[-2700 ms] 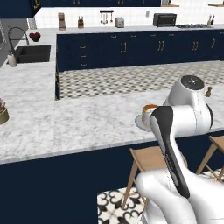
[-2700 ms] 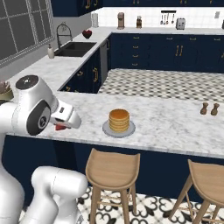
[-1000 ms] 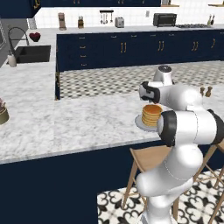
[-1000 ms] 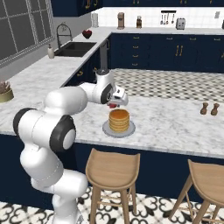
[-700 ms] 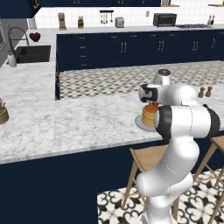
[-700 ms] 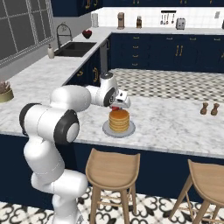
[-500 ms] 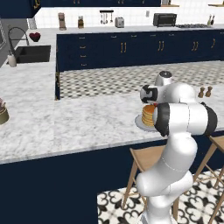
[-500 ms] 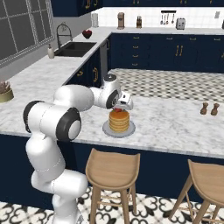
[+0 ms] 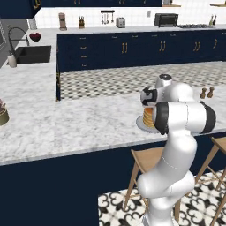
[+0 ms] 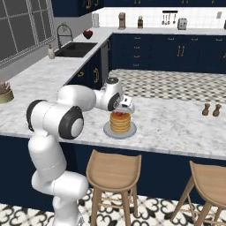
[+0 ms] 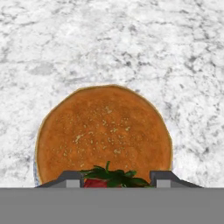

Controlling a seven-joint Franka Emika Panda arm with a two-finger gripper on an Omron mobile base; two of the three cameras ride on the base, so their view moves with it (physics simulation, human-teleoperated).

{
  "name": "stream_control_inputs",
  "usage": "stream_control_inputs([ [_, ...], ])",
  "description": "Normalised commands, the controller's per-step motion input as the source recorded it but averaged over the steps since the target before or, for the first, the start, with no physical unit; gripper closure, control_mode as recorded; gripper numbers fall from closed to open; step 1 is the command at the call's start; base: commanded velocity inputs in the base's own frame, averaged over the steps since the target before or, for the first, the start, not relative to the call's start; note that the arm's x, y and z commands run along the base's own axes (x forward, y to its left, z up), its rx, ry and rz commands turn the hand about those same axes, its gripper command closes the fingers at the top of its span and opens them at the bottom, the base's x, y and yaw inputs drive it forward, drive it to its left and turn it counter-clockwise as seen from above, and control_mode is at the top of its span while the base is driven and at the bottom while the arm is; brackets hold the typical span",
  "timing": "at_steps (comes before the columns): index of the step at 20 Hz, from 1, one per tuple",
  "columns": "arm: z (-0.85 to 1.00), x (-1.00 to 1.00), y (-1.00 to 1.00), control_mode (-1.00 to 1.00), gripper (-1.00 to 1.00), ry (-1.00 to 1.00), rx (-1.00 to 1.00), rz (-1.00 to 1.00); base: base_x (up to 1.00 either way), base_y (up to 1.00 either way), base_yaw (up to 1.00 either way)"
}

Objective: Take the strawberry from the fridge and place it on top of the pancake, located on the dining counter.

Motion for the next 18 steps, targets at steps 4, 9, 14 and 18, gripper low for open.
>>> stream_control_inputs([
  [4, 0.0, 0.06, 0.0, -1.0, 1.0, 0.0, 0.0, 0.0, 0.0, 0.0, 0.0],
  [9, -0.02, 0.0, 0.01, -1.0, 1.0, 0.03, 0.0, 0.0, 0.0, 0.0, 0.0],
  [14, -0.08, 0.0, 0.01, -1.0, -1.0, 0.03, 0.0, 0.0, 0.0, 0.0, 0.0],
  [18, -0.01, 0.0, 0.0, -1.0, -1.0, 0.0, 0.0, -0.01, 0.0, 0.0, 0.0],
])
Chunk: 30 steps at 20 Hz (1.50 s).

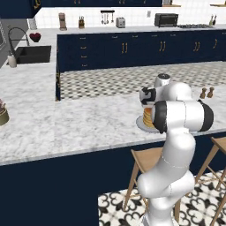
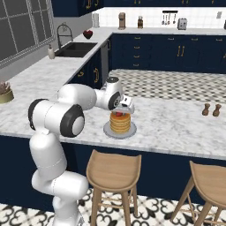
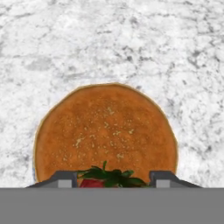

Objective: Take the strawberry from the fridge and place it on top of the pancake, located on the dining counter.

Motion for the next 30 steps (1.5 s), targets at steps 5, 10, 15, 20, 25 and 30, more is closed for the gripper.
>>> stream_control_inputs([
  [5, 0.01, 0.0, 0.0, -1.0, -1.0, 0.03, 0.0, -0.01, 0.0, 0.0, 0.0],
  [10, 0.26, 0.0, 0.03, -1.0, -1.0, 0.0, -0.03, -0.02, 0.0, 0.0, 0.0],
  [15, 0.48, -0.15, 0.38, -1.0, -1.0, 0.0, -0.08, -0.13, 0.0, 0.0, 0.0],
  [20, 0.15, -0.95, 0.51, -1.0, -1.0, 0.0, 0.03, -0.12, 0.0, 0.0, 0.0],
  [25, 0.03, -1.0, 0.58, -1.0, -1.0, 0.0, 0.11, -0.07, 0.0, 0.0, 0.0],
  [30, -0.08, -1.0, 0.34, -1.0, -1.0, 0.0, 0.14, -0.04, 0.0, 0.0, 0.0],
])
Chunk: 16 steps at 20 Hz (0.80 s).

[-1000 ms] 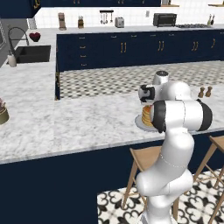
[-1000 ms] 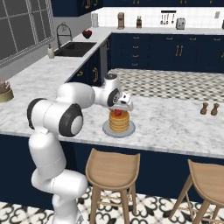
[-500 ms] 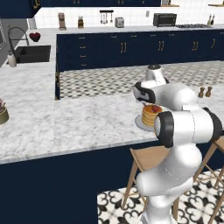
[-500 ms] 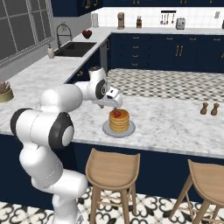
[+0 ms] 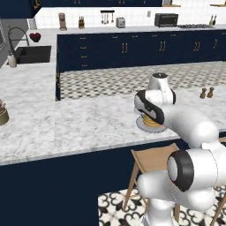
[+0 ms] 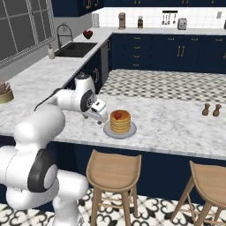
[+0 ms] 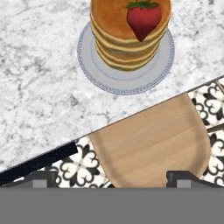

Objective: Take the strawberry from the fridge and place it on top of the pancake, located on the dining counter.

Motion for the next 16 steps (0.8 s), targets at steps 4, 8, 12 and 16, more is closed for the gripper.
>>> stream_control_inputs([
  [4, -0.39, -0.98, 0.34, -1.0, -1.0, 0.02, 0.04, 0.01, 0.0, 0.0, 0.0],
  [8, -0.28, -0.79, 0.33, -1.0, -1.0, -0.02, -0.09, 0.09, 0.0, 0.0, 0.0],
  [12, -0.28, -0.43, 0.44, -1.0, -1.0, -0.01, -0.17, 0.09, 0.0, 0.0, 0.0],
  [16, -0.28, -0.1, 0.3, -1.0, -1.0, 0.02, -0.14, 0.08, 0.0, 0.0, 0.0],
])
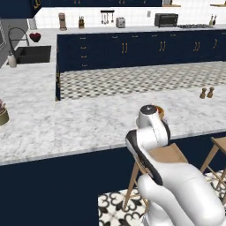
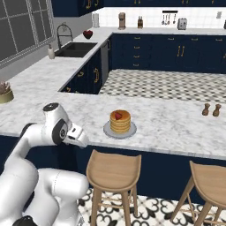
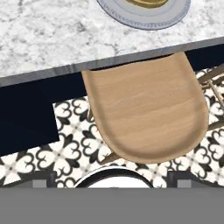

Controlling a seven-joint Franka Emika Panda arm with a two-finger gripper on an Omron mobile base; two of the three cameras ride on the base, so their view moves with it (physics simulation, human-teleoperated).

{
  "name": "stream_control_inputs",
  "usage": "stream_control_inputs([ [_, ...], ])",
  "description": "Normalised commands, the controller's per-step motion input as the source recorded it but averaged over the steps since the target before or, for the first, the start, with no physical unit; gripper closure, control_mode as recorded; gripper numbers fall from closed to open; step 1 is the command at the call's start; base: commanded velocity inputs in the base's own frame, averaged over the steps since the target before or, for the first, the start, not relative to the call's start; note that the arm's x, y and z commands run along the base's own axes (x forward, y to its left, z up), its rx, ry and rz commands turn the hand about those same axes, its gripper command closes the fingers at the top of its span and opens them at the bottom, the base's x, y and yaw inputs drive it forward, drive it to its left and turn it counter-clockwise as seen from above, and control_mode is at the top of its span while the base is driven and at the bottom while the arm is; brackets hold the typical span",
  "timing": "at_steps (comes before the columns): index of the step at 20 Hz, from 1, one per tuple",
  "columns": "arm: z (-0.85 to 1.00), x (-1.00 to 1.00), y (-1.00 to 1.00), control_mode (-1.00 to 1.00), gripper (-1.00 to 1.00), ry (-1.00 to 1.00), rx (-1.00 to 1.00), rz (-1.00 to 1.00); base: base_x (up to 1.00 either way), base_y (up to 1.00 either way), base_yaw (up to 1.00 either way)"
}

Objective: Take the strawberry from the fridge and place it on top of the pancake, located on the dining counter.

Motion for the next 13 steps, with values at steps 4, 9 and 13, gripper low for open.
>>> stream_control_inputs([
  [4, -0.13, 0.0, 0.28, -1.0, -1.0, 0.04, -0.14, 0.03, 0.0, 0.0, 0.0],
  [9, -0.04, 0.01, 0.28, -1.0, -1.0, 0.07, -0.11, 0.0, 0.0, 0.0, 0.0],
  [13, -0.06, 0.34, 0.44, -1.0, -1.0, 0.27, -0.15, 0.0, 0.0, 0.0, 0.0],
])
